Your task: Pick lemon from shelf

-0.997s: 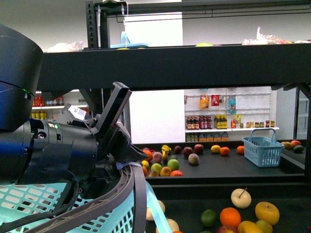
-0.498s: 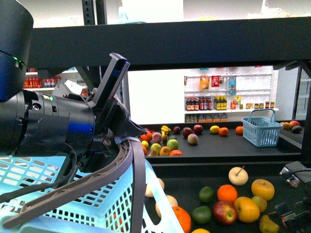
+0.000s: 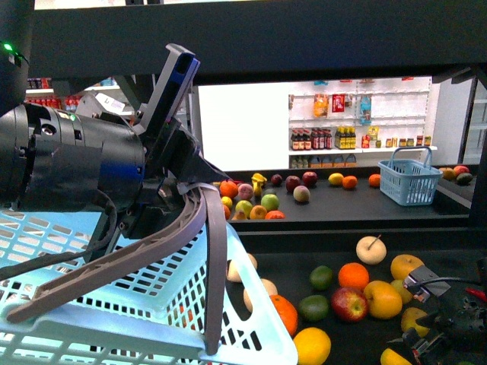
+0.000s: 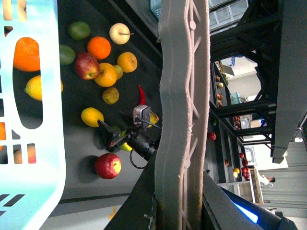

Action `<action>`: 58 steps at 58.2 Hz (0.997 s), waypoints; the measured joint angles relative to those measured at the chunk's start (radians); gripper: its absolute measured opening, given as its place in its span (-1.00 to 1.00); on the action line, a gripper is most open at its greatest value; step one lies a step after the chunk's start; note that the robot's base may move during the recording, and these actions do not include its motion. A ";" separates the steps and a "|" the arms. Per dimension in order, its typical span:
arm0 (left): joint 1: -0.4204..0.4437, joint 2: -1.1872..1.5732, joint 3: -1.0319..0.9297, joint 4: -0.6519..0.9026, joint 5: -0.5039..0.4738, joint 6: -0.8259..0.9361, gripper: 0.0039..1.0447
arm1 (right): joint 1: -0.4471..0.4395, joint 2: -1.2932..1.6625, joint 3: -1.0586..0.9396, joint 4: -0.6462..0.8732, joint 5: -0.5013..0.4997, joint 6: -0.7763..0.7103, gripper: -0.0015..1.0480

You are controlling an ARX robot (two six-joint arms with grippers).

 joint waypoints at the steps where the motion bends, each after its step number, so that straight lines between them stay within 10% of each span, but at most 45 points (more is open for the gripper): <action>1: 0.000 0.000 0.000 0.000 0.000 0.000 -0.78 | 0.000 0.006 0.009 -0.005 0.000 -0.008 0.86; 58: 0.000 0.000 0.000 0.000 0.000 0.000 -0.79 | -0.018 0.261 0.278 -0.078 -0.032 -0.143 0.86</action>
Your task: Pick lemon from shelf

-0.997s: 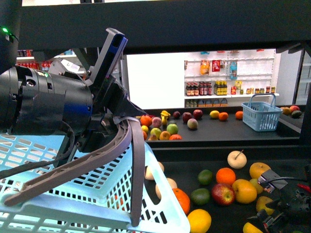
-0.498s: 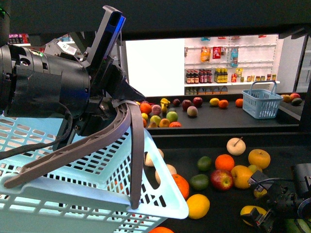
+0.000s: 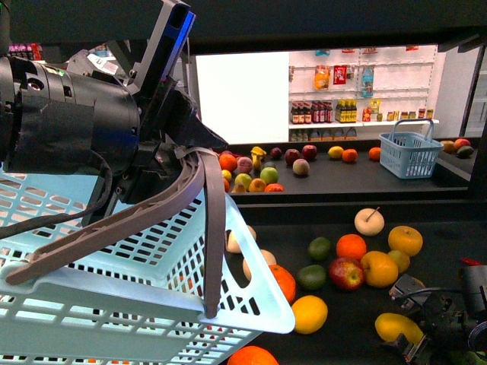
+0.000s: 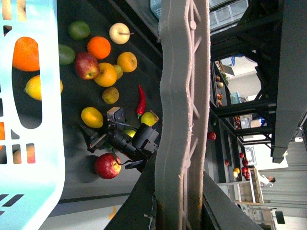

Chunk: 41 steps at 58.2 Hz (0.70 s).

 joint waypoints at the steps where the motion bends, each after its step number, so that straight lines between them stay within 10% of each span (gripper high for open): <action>1: 0.000 0.000 0.000 0.000 0.000 0.000 -0.79 | 0.000 0.000 0.000 0.005 -0.001 0.000 0.86; 21: 0.000 0.000 0.000 0.000 0.000 0.000 -0.79 | -0.002 -0.050 -0.104 0.122 -0.016 0.022 0.07; 41: 0.000 0.000 0.000 0.000 0.000 0.000 -0.79 | -0.020 -0.427 -0.470 0.381 -0.047 0.183 0.04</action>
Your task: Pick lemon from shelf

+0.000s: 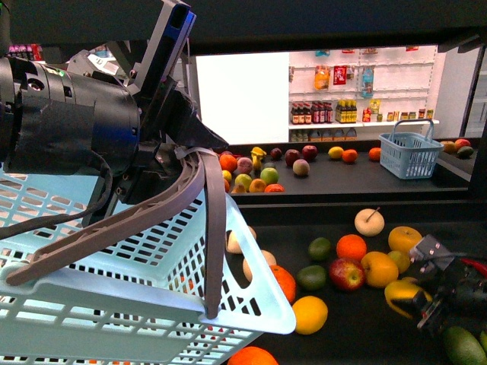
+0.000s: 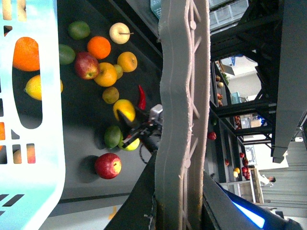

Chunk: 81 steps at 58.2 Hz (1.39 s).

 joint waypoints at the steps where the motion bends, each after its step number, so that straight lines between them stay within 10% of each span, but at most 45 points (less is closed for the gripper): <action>1: 0.000 0.000 0.000 0.000 0.000 0.000 -0.79 | 0.000 -0.016 -0.012 0.008 -0.001 0.009 0.04; 35: 0.000 0.000 0.000 0.000 0.000 0.000 -0.79 | 0.230 -0.685 -0.441 0.070 -0.181 0.472 0.03; 81: 0.000 0.000 0.000 0.000 -0.001 0.000 -0.79 | 0.567 -0.633 -0.501 0.091 -0.075 0.562 0.03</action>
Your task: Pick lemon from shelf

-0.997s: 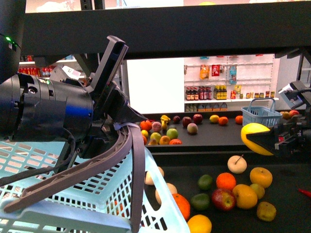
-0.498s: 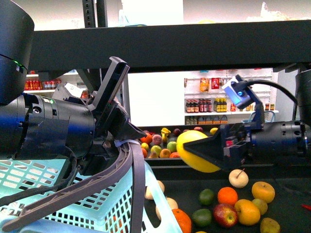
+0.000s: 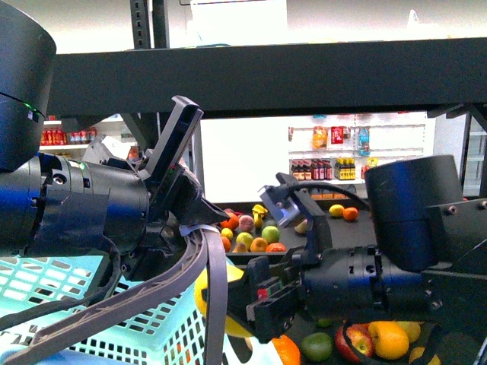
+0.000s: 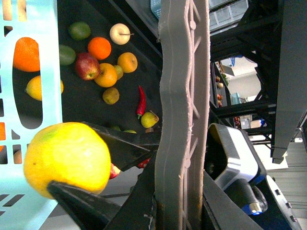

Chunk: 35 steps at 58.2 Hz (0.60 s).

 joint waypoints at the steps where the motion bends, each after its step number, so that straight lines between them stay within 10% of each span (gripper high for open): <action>1: 0.000 0.000 0.000 0.000 0.000 0.000 -0.79 | 0.006 0.006 0.002 0.003 0.004 0.004 0.03; 25: 0.003 0.000 0.000 0.000 -0.008 0.002 -0.79 | 0.050 0.039 0.049 0.007 0.036 0.037 0.04; 35: 0.005 0.000 0.000 0.000 -0.003 0.005 -0.79 | 0.048 0.039 0.050 0.009 0.052 0.050 0.59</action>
